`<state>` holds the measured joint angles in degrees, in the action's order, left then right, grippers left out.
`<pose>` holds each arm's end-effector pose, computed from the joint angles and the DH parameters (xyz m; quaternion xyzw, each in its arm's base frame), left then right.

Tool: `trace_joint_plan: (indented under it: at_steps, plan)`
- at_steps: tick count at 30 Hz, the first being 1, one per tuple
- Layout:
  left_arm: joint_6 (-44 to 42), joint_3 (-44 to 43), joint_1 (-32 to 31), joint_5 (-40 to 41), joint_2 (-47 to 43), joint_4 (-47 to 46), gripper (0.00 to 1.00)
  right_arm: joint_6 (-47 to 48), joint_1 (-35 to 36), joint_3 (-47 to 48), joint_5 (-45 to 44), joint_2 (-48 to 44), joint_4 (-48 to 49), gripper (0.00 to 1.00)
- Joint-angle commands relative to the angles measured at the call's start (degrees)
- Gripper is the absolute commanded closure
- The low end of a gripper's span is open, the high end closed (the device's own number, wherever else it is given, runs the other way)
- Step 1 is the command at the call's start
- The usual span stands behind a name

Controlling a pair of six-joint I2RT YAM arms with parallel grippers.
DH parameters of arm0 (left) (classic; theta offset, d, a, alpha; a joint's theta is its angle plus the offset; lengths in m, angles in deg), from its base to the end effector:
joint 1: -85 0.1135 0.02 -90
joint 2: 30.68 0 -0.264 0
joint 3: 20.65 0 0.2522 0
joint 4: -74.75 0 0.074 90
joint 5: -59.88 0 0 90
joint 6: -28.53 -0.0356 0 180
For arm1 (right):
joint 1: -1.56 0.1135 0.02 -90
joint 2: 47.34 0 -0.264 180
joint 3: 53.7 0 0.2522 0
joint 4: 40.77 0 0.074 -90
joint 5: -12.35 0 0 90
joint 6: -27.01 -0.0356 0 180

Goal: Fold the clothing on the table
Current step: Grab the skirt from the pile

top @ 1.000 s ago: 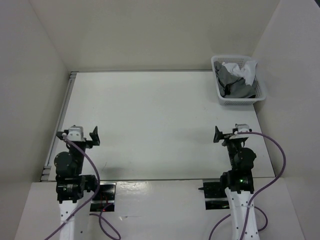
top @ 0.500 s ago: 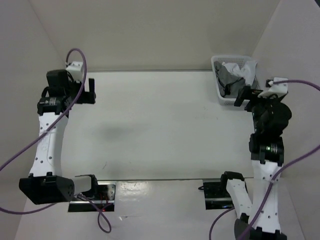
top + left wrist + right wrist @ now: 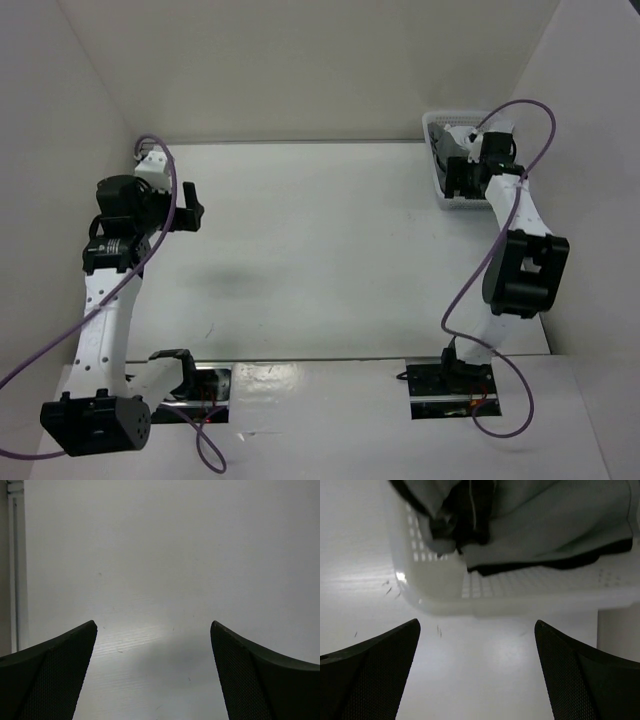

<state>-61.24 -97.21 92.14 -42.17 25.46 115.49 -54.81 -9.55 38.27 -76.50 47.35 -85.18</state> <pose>0.2106 0.0189 0.3829 0.0074 0.8184 -0.0518 0.5723 0.3613 -0.0702 0.2843 0.0201 0.9306 -0.0520 0.3618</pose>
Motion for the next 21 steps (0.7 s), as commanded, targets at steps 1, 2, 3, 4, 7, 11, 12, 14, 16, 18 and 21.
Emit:
trace_joint_plan:
  at_steps: [1,2,3,4,7,11,12,14,16,18,21]
  plan:
    - [-0.6,1.9,0.2,-1.0,1.8,-1.6,0.00,1.1,0.5,10.0,-2.4,5.9,-0.1,0.01]
    - [-0.6,1.3,0.2,-1.0,2.4,-1.6,0.00,0.6,1.0,13.9,-2.4,9.3,-0.1,0.01]
    - [-0.6,2.2,0.2,-1.0,2.4,-1.6,0.00,0.6,1.0,16.1,-2.4,10.9,-0.1,0.01]
    - [-0.6,2.2,0.2,-1.0,2.4,-2.1,0.00,-0.1,1.0,18.2,-2.4,12.3,-0.1,0.01]
    - [-0.6,3.0,0.2,0.9,3.0,-2.1,0.00,-1.2,1.0,25.9,0.5,17.6,-1.3,0.01]
    - [-0.6,3.0,0.2,0.9,5.4,-2.1,0.00,-2.6,1.0,35.0,2.5,25.1,-4.1,0.01]
    - [-0.6,3.0,0.2,1.4,5.9,-2.1,0.00,-3.1,1.0,36.0,3.2,28.1,-4.8,0.01]
    - [-0.6,3.0,0.2,1.4,6.4,-1.6,0.00,-3.1,1.5,36.7,3.8,30.0,-5.5,0.01]
    - [-0.6,3.0,0.2,1.4,6.4,-1.6,0.00,-2.6,1.5,34.9,5.1,30.5,-5.5,0.01]
    - [-0.6,3.0,0.2,0.9,6.4,-1.6,0.00,-2.0,1.5,33.3,6.5,31.1,-3.5,0.01]
    - [-0.6,3.0,0.2,0.9,7.5,-1.6,0.00,-1.4,1.5,32.2,8.3,32.1,-2.9,0.01]
